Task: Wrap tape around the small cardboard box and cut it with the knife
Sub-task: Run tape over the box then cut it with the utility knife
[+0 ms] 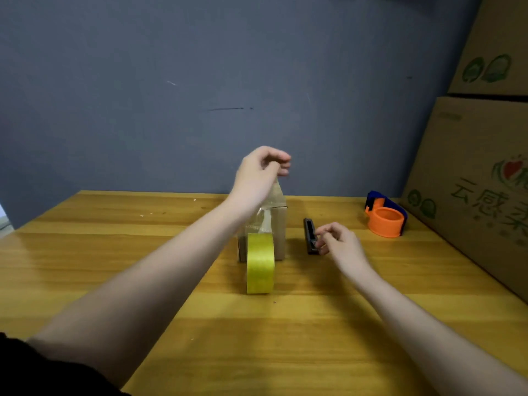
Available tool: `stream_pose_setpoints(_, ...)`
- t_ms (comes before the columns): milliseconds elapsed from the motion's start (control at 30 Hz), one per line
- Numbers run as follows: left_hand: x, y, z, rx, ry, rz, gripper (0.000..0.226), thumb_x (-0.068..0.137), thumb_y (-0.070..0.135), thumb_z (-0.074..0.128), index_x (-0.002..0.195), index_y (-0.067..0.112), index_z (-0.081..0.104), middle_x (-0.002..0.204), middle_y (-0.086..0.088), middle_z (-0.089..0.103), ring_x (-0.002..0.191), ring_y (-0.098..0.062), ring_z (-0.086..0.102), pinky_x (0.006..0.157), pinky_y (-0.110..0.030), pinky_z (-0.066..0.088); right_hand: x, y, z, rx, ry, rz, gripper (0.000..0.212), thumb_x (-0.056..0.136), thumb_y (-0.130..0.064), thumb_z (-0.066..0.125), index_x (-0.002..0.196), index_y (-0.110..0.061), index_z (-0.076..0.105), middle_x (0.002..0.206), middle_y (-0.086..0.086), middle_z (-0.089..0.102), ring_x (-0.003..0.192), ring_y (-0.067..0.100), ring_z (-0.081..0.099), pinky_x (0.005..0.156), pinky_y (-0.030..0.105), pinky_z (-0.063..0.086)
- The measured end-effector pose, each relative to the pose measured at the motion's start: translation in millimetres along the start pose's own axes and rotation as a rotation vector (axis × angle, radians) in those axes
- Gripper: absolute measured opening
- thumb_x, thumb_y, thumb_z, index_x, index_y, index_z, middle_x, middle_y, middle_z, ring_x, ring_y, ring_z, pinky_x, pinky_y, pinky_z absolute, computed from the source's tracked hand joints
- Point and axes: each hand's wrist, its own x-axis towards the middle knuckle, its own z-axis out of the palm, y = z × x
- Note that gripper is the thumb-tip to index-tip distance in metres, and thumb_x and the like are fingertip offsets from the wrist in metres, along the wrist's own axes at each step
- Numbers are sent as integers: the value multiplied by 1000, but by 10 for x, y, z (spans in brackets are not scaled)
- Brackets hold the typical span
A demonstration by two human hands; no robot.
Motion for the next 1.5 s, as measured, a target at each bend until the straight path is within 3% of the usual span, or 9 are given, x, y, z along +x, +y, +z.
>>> stream_pose_setpoints(200, -378, -178, 772, -170, -248, -375, 26, 97, 16, 40, 120, 13, 51, 114, -4, 57, 102, -14, 54, 75, -21, 43, 239, 143, -83, 193, 0, 181, 29, 98, -5, 38, 109, 9, 61, 85, 15, 64, 69, 21, 57, 60, 24, 42)
stream_pose_setpoints(367, -618, -669, 1139, -105, -120, -611, 33, 99, 27, 35, 129, 18, 45, 129, -5, 51, 118, -22, 47, 94, -28, 34, 146, 113, -104, 291, -157, 255, 36, 95, -1, 34, 124, 6, 54, 117, 25, 61, 95, 28, 60, 60, 13, 46)
stream_pose_setpoints(500, -595, -826, 1189, -173, 4, -734, 38, 98, 30, 32, 132, 19, 43, 135, -8, 49, 122, -26, 47, 97, -33, 36, 243, 181, -28, 465, -120, 373, 36, 96, -5, 39, 131, -1, 48, 125, 18, 59, 115, 29, 56, 87, 31, 48)
stream_pose_setpoints(633, -571, -809, 1213, -310, 17, -814, 42, 98, 32, 32, 134, 15, 44, 130, -12, 56, 119, -27, 51, 99, -36, 39, 252, 169, -37, 510, -125, 417, 37, 96, -3, 37, 131, -4, 46, 118, 15, 59, 107, 26, 57, 69, 27, 49)
stream_pose_setpoints(867, -669, -811, 1121, -403, -41, -823, 28, 95, 32, 37, 114, 18, 53, 105, -3, 60, 90, -11, 55, 68, -26, 43, 279, 278, -183, 211, -197, 400, 41, 90, -15, 58, 129, -5, 50, 92, 10, 63, 71, 15, 56, 54, 23, 42)
stream_pose_setpoints(1033, -737, -869, 1111, -400, -101, -732, 20, 98, 26, 34, 89, 28, 51, 89, 9, 55, 82, -1, 50, 78, -26, 45, 242, 322, -283, 260, -257, 381, 30, 92, -12, 57, 120, 1, 58, 75, 6, 63, 60, 11, 58, 40, 14, 47)
stream_pose_setpoints(1167, -778, -956, 1101, -373, -108, -619, 20, 101, 21, 32, 114, 24, 46, 96, 12, 56, 85, 3, 52, 83, -26, 48, 178, 410, -289, 443, -238, 347, 29, 91, -7, 56, 120, -6, 52, 84, 8, 68, 62, 11, 65, 44, 18, 50)
stream_pose_setpoints(1300, -770, -1097, 1118, -350, -96, -447, 34, 100, 10, 36, 133, 13, 42, 105, -2, 58, 81, 0, 56, 70, -16, 49, 128, 460, -268, 501, -206, 252, 21, 91, -3, 48, 109, -15, 48, 77, 7, 66, 57, 17, 57, 42, 22, 32)
stream_pose_setpoints(1500, -734, -1237, 1097, -459, -93, -378, 18, 98, 8, 41, 108, 6, 56, 88, -11, 60, 67, -7, 60, 66, -18, 52, 91, 431, -296, 475, -404, 137, 21, 81, -11, 43, 101, -16, 45, 57, 4, 58, 43, 13, 44, 40, 19, 25)
